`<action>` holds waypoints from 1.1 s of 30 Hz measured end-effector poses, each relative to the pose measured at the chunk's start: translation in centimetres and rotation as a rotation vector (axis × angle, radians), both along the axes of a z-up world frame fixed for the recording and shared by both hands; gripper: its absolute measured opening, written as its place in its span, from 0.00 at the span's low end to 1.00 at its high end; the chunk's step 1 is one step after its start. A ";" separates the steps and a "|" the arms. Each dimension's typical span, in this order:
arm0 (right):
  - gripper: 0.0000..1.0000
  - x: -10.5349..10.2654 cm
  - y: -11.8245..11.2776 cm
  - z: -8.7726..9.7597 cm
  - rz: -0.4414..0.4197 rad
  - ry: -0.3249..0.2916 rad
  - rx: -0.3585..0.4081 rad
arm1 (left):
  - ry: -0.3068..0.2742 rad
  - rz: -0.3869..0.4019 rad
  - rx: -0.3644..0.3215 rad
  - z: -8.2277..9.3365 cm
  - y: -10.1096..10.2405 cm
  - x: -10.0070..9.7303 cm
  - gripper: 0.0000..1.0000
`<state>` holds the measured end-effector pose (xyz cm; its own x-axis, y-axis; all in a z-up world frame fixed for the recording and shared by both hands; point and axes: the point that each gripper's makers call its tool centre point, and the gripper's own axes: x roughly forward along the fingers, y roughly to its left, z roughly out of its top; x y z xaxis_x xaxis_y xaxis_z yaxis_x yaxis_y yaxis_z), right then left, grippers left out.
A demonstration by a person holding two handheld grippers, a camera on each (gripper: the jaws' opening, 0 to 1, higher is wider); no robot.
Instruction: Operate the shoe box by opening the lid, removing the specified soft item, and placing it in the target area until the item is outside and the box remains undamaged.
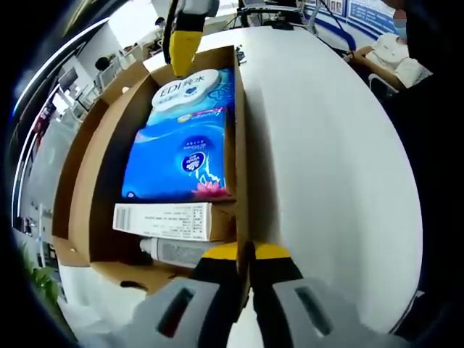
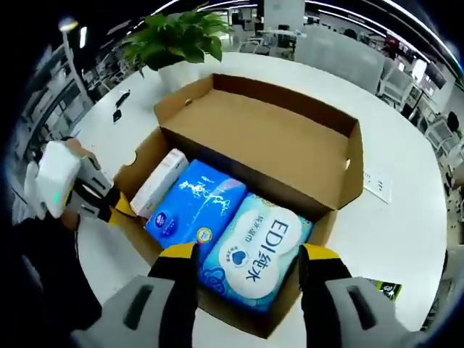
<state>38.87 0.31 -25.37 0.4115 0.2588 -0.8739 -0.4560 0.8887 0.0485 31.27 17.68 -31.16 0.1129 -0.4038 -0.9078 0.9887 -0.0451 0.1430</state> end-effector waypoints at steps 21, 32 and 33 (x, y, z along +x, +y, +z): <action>0.65 -0.6 -0.3 -4.0 -0.190 0.124 -0.135 | -0.025 -0.006 0.019 -0.3 0.3 -0.2 0.04; 0.65 -2.3 0.0 -4.4 -0.265 0.205 -0.170 | -0.027 -0.007 0.024 -0.3 0.3 -0.3 0.04; 0.65 -2.5 0.0 -4.5 -0.277 0.218 -0.160 | -0.027 -0.007 0.024 -0.3 0.3 -0.3 0.04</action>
<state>36.40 0.34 -29.86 0.2471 0.0169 -0.9688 -0.1922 0.9808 -0.0319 30.97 17.98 -31.48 0.1348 -0.3826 -0.9140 0.9842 -0.0556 0.1684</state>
